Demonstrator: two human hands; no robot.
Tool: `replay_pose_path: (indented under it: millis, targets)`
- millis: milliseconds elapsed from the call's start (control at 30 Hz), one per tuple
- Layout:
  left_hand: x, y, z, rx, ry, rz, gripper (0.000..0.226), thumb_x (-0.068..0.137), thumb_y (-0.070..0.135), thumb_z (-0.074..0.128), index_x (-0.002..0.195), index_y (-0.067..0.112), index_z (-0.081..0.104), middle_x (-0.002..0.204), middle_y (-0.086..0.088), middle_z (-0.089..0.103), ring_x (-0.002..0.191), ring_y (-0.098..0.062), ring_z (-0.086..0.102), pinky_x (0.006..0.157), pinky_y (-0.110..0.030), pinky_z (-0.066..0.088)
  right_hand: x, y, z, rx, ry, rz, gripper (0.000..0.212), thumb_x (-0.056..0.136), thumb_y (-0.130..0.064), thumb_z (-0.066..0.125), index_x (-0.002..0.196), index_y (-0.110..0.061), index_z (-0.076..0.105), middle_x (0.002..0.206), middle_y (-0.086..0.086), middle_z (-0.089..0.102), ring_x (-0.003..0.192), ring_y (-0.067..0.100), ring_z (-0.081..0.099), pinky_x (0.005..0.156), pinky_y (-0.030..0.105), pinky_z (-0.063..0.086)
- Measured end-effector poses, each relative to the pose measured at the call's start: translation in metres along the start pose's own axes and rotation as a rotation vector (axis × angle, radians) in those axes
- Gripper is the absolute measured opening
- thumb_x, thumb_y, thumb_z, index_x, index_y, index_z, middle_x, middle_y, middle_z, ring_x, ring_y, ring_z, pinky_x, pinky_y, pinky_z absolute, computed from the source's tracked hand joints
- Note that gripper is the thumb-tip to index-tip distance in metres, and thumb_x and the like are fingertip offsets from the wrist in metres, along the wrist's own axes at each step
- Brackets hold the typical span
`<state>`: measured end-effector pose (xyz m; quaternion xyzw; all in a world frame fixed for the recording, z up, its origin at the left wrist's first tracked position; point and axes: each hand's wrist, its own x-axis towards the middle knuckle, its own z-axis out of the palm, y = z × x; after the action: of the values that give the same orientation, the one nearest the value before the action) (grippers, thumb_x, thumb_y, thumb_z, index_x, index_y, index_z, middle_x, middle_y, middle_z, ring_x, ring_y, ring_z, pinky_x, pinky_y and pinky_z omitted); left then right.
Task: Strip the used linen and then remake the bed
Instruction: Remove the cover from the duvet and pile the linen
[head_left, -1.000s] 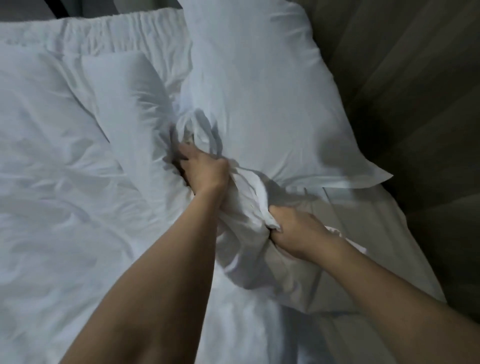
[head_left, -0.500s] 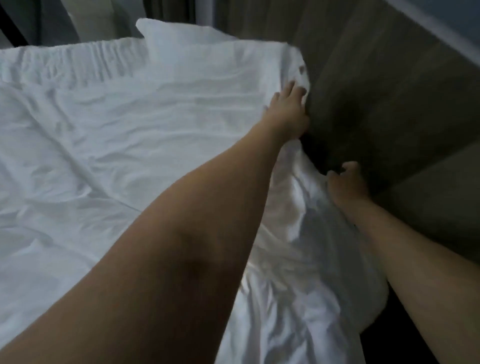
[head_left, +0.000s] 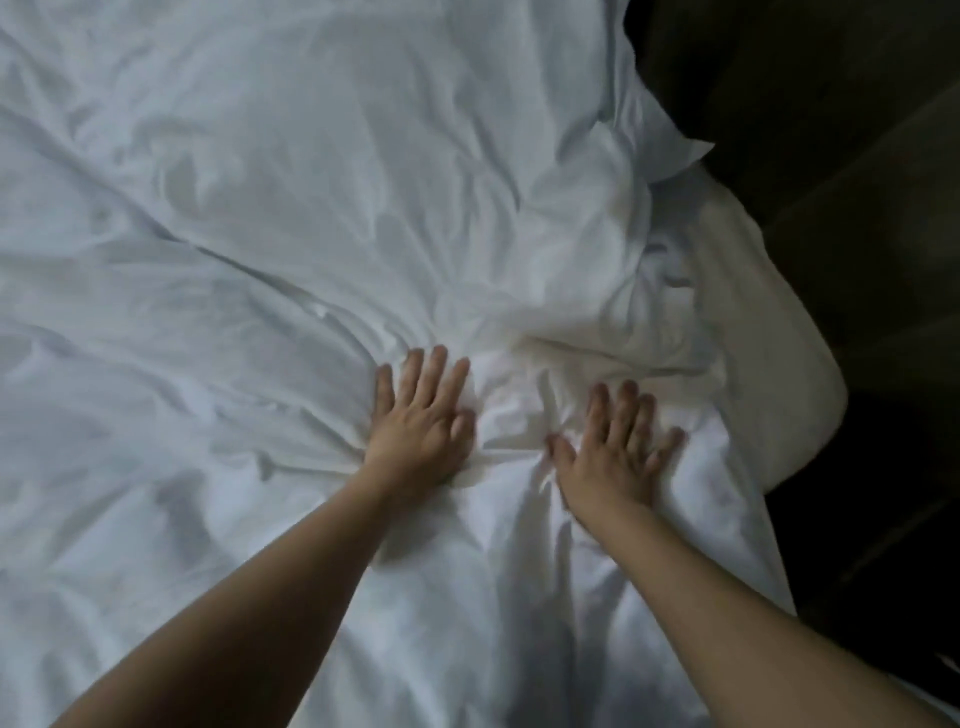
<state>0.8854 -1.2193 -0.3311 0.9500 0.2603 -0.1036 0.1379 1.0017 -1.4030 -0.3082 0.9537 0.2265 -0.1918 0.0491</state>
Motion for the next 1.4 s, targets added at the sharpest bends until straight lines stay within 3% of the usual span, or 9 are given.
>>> replay_pose_path:
  millis: [67, 267, 633, 767, 900, 1067, 1267, 1333, 1400]
  targets:
    - [-0.008, -0.01, -0.007, 0.014, -0.003, 0.049, 0.064, 0.095, 0.05, 0.022, 0.155, 0.03, 0.017, 0.164, -0.002, 0.01, 0.151, -0.025, 0.004, 0.12, -0.049, -0.002, -0.008, -0.017, 0.003, 0.066, 0.073, -0.033, 0.075, 0.084, -0.048, 0.034, 0.146, -0.005, 0.04, 0.155, 0.021, 0.029, 0.141, 0.041, 0.027, 0.111, 0.067, 0.012]
    - [-0.067, -0.075, -0.025, 0.024, 0.14, 0.098, 0.054, 0.099, 0.041, 0.038, 0.151, 0.025, 0.036, 0.159, -0.003, 0.029, 0.147, -0.027, 0.025, 0.121, -0.044, 0.013, -0.075, -0.102, 0.025, 0.143, 0.12, -0.249, 0.078, 0.09, -0.054, 0.03, 0.149, -0.002, 0.032, 0.154, 0.022, 0.03, 0.141, 0.039, 0.029, 0.114, 0.06, 0.017]
    - [-0.356, -0.378, -0.011, 0.146, 0.133, -0.229, 0.057, 0.099, 0.046, 0.029, 0.153, 0.027, 0.03, 0.162, 0.0, 0.02, 0.15, -0.024, 0.014, 0.12, -0.051, 0.011, -0.258, -0.343, 0.087, 0.014, 0.064, -0.702, 0.077, 0.09, -0.057, 0.03, 0.149, -0.008, 0.034, 0.157, 0.019, 0.023, 0.145, 0.038, 0.019, 0.117, 0.058, 0.011]
    - [-0.447, -0.445, 0.0, 0.147, 0.193, -0.184, 0.062, 0.096, 0.048, 0.036, 0.151, 0.018, 0.034, 0.16, -0.01, 0.024, 0.148, -0.031, 0.02, 0.117, -0.058, 0.019, -0.327, -0.405, 0.121, -0.12, 0.026, -0.866, 0.086, 0.086, -0.066, 0.033, 0.149, -0.007, 0.035, 0.158, 0.017, 0.022, 0.145, 0.038, 0.02, 0.115, 0.062, 0.014]
    - [-0.501, -0.471, 0.005, 0.168, 0.185, -0.068, 0.076, 0.084, 0.053, 0.042, 0.151, 0.018, 0.032, 0.161, -0.015, 0.018, 0.148, -0.035, 0.015, 0.11, -0.072, 0.011, -0.367, -0.42, 0.138, -0.254, 0.054, -1.01, 0.104, 0.076, -0.078, 0.043, 0.151, -0.009, 0.026, 0.16, 0.016, 0.017, 0.146, 0.036, 0.018, 0.114, 0.065, 0.006]
    - [-0.519, -0.5, 0.011, 0.188, 0.136, -0.116, 0.088, 0.072, 0.057, 0.049, 0.152, 0.025, 0.031, 0.161, -0.014, 0.02, 0.147, -0.038, 0.017, 0.104, -0.077, 0.011, -0.377, -0.417, 0.152, -0.331, 0.043, -1.043, 0.109, 0.06, -0.073, 0.065, 0.146, -0.011, 0.039, 0.152, 0.016, 0.033, 0.137, 0.036, 0.036, 0.109, 0.064, 0.022]
    - [-0.483, -0.518, -0.018, -0.128, 0.039, -0.173, 0.072, 0.071, 0.058, 0.031, 0.138, 0.034, 0.039, 0.136, -0.004, 0.037, 0.131, -0.03, 0.029, 0.103, -0.061, 0.024, -0.363, -0.43, 0.14, -0.235, 0.155, -1.031, 0.075, 0.082, -0.075, 0.034, 0.132, -0.021, 0.05, 0.126, 0.008, 0.048, 0.109, 0.033, 0.048, 0.091, 0.049, 0.036]
    - [-0.482, -0.51, -0.021, -0.255, 0.114, -0.22, 0.06, 0.073, 0.051, 0.038, 0.13, 0.034, 0.042, 0.128, 0.0, 0.038, 0.12, -0.029, 0.037, 0.102, -0.055, 0.03, -0.362, -0.432, 0.136, -0.191, 0.161, -0.999, 0.06, 0.083, -0.062, 0.039, 0.125, -0.022, 0.053, 0.121, 0.007, 0.049, 0.105, 0.031, 0.049, 0.088, 0.046, 0.038]
    - [-0.475, -0.497, -0.021, -0.159, 0.26, -0.296, 0.053, 0.073, 0.034, 0.053, 0.126, 0.031, 0.043, 0.126, -0.006, 0.038, 0.111, -0.034, 0.043, 0.093, -0.053, 0.04, -0.36, -0.429, 0.132, -0.257, 0.111, -0.94, 0.051, 0.073, -0.038, 0.055, 0.119, -0.018, 0.053, 0.118, 0.008, 0.048, 0.101, 0.032, 0.049, 0.084, 0.044, 0.04]
